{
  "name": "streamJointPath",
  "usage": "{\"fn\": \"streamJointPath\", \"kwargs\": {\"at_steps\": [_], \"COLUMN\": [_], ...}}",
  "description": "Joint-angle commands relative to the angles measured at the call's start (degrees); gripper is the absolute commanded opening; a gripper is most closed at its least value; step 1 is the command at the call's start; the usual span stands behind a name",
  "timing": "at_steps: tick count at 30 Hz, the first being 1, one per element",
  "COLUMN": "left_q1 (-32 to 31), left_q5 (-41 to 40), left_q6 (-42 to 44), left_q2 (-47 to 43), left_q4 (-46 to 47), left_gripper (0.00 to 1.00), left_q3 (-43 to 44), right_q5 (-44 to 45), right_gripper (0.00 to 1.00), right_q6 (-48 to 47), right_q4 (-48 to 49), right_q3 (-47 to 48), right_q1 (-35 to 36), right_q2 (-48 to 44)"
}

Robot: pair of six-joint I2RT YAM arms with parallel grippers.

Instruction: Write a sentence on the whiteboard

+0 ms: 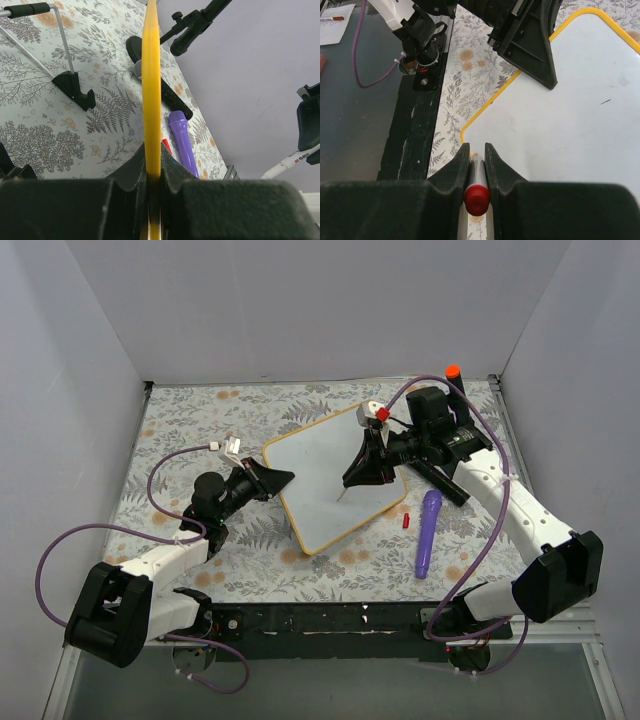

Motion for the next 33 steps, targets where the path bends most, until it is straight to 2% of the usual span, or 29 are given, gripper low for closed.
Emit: {"fn": "streamJointPath", "kwargs": {"at_steps": [1, 20, 25, 33], "left_q1": [-0.23, -0.23, -0.23, -0.23], "left_q5": [-1.25, -1.60, -1.95, -5.20], "left_q6": [-0.75, -1.45, -2.24, -1.80], "left_q2": [-2.78, -4.10, -3.75, -6.03], "left_q4": [6.71, 6.79, 6.80, 4.51], "left_gripper": [0.00, 0.00, 0.00, 0.00], "left_q3": [0.46, -0.33, 0.02, 0.20], "right_q5": [0.48, 5.15, 5.24, 9.19], "right_gripper": [0.01, 0.01, 0.01, 0.01], "right_q6": [-0.57, -6.45, -6.28, -4.88], "right_q4": [0.96, -3.61, -4.05, -1.59], "right_q3": [0.21, 3.72, 9.42, 12.78], "right_q1": [0.18, 0.18, 0.27, 3.34], "right_q2": [-1.24, -0.71, 2.54, 4.56]}}
